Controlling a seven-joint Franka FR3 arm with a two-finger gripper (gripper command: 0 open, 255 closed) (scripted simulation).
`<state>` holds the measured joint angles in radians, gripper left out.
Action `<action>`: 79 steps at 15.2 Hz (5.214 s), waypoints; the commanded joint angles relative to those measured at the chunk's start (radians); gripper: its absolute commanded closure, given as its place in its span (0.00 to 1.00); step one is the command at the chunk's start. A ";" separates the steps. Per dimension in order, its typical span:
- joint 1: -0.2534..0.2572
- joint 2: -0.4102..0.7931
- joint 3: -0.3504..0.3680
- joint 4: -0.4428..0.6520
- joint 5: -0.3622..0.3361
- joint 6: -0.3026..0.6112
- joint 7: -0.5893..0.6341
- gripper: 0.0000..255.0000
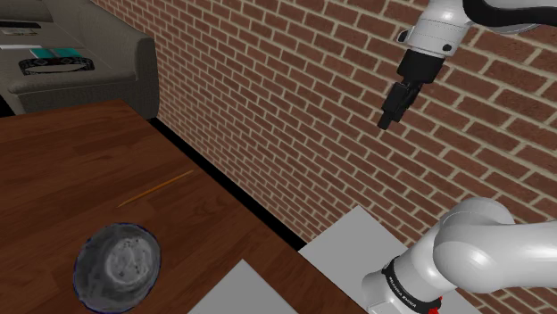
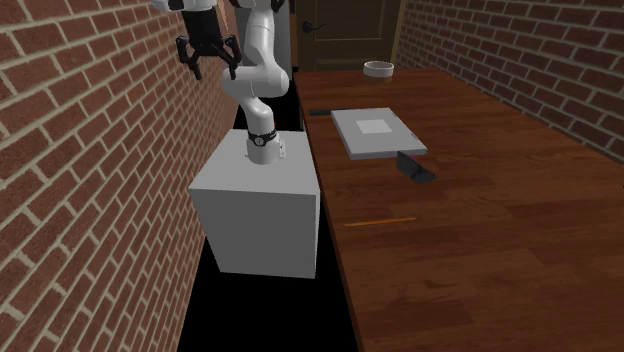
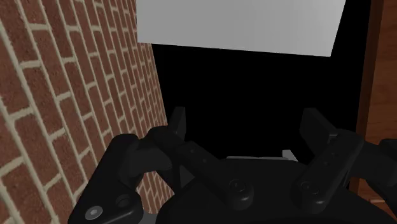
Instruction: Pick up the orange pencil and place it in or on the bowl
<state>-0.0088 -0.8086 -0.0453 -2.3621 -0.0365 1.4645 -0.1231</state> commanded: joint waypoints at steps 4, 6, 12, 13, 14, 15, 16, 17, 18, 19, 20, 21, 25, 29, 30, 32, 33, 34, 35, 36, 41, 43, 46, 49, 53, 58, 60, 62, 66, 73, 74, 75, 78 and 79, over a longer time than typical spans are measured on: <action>-0.008 -0.052 0.070 -0.076 0.072 0.041 0.141 0.00; -0.010 -0.078 0.121 -0.119 0.123 0.073 0.235 0.00; -0.010 -0.104 0.289 -0.208 0.283 0.193 0.515 0.00; -0.011 -0.100 0.320 -0.216 0.310 0.217 0.561 0.00; -0.012 -0.093 0.351 -0.223 0.336 0.242 0.607 0.00; -0.013 -0.084 0.383 -0.227 0.361 0.268 0.653 0.00; -0.016 -0.072 0.415 -0.229 0.385 0.296 0.698 0.00; -0.020 -0.058 0.448 -0.229 0.408 0.323 0.743 0.00; -0.025 -0.041 0.481 -0.227 0.430 0.352 0.788 0.00; -0.031 -0.022 0.514 -0.223 0.449 0.381 0.833 0.00; -0.039 -0.002 0.548 -0.217 0.468 0.411 0.877 0.00; -0.049 0.021 0.583 -0.209 0.485 0.441 0.922 0.00; -0.110 0.130 0.726 -0.159 0.526 0.564 1.102 0.00; -0.212 0.259 0.885 -0.082 0.518 0.684 1.294 0.00; -0.245 0.295 0.929 -0.060 0.506 0.713 1.346 0.00; -0.324 0.369 1.025 -0.011 0.467 0.769 1.456 0.00; -0.371 0.409 1.079 0.015 0.438 0.796 1.516 0.00; -0.425 0.450 1.139 0.042 0.402 0.821 1.579 0.00; -0.488 0.495 1.208 0.070 0.357 0.846 1.648 0.00; -0.564 0.544 1.290 0.099 0.300 0.869 1.724 0.00; -1.270 0.513 1.970 0.277 0.294 0.901 1.897 0.00; -1.384 0.406 2.051 0.362 0.393 0.884 1.896 0.00; -1.466 0.330 2.107 0.425 0.454 0.878 1.905 0.00; -1.500 0.302 2.141 0.425 0.484 0.901 1.886 0.00; -1.539 0.269 2.180 0.428 0.519 0.929 1.865 0.00; -1.539 0.269 2.180 0.428 0.519 0.929 1.865 0.00; -1.539 0.269 2.180 0.428 0.519 0.929 1.865 0.00; -1.539 0.269 2.180 0.428 0.519 0.929 1.865 1.00; -1.539 0.269 2.180 0.428 0.519 0.929 1.865 1.00; -1.519 0.290 2.154 0.438 0.494 0.900 1.878 1.00; -1.513 0.296 2.145 0.442 0.486 0.890 1.882 1.00; -1.507 0.303 2.137 0.446 0.478 0.881 1.887 1.00; -1.489 0.323 2.112 0.460 0.454 0.851 1.900 1.00; -1.483 0.329 2.104 0.465 0.446 0.841 1.904 1.00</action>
<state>-1.5014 -0.4888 2.0697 -1.8977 0.4198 2.3143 1.7753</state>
